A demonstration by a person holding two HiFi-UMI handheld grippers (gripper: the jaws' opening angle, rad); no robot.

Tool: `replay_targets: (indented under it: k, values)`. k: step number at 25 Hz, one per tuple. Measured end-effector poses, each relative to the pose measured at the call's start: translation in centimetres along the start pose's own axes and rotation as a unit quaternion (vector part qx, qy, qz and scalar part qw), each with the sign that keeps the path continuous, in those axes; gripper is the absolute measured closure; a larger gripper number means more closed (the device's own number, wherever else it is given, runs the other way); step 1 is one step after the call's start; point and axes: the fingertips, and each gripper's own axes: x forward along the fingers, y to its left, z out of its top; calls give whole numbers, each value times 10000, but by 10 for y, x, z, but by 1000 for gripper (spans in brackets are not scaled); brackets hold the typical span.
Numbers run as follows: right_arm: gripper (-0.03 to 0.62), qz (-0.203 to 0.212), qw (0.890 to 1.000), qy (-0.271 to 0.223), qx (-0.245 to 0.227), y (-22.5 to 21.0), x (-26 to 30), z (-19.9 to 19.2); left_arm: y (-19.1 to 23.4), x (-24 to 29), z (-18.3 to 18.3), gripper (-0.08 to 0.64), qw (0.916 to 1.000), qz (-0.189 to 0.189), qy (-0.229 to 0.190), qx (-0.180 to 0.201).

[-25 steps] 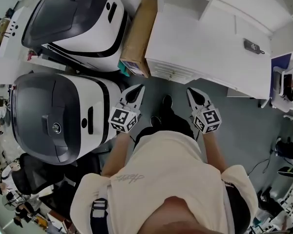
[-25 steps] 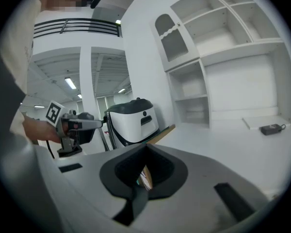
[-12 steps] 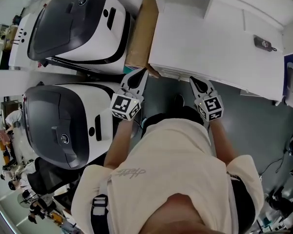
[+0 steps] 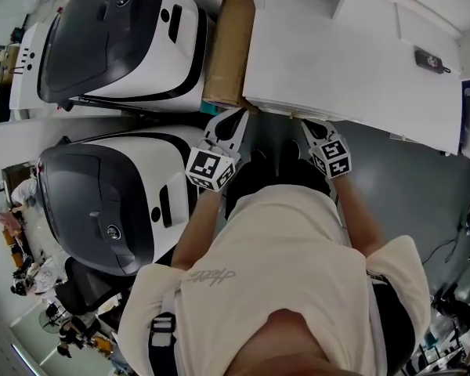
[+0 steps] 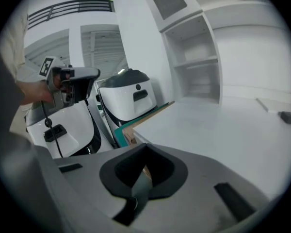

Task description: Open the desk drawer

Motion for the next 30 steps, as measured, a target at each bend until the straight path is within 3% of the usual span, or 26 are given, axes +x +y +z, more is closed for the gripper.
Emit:
replay_targets:
  k: [7, 19, 21, 22, 30]
  values:
    - [594, -542, 9967, 342, 497, -14, 34, -38, 16, -12, -2, 560, 9998, -53, 157, -77]
    - [592, -632, 9843, 1112, 1219, -43, 92, -107, 30, 8, -37, 560, 9965, -347, 714, -257]
    - [492, -601, 9818, 1203, 1341, -47, 98, -114, 29, 15, -38, 560, 9960, -410, 741, -294]
    - [482, -601, 9805, 1236, 1408, -48, 100, -118, 28, 18, -38, 560, 9957, -457, 750, -285]
    - [482, -773, 9704, 1449, 1768, -60, 119, -139, 35, 28, -40, 560, 9943, -601, 853, -233]
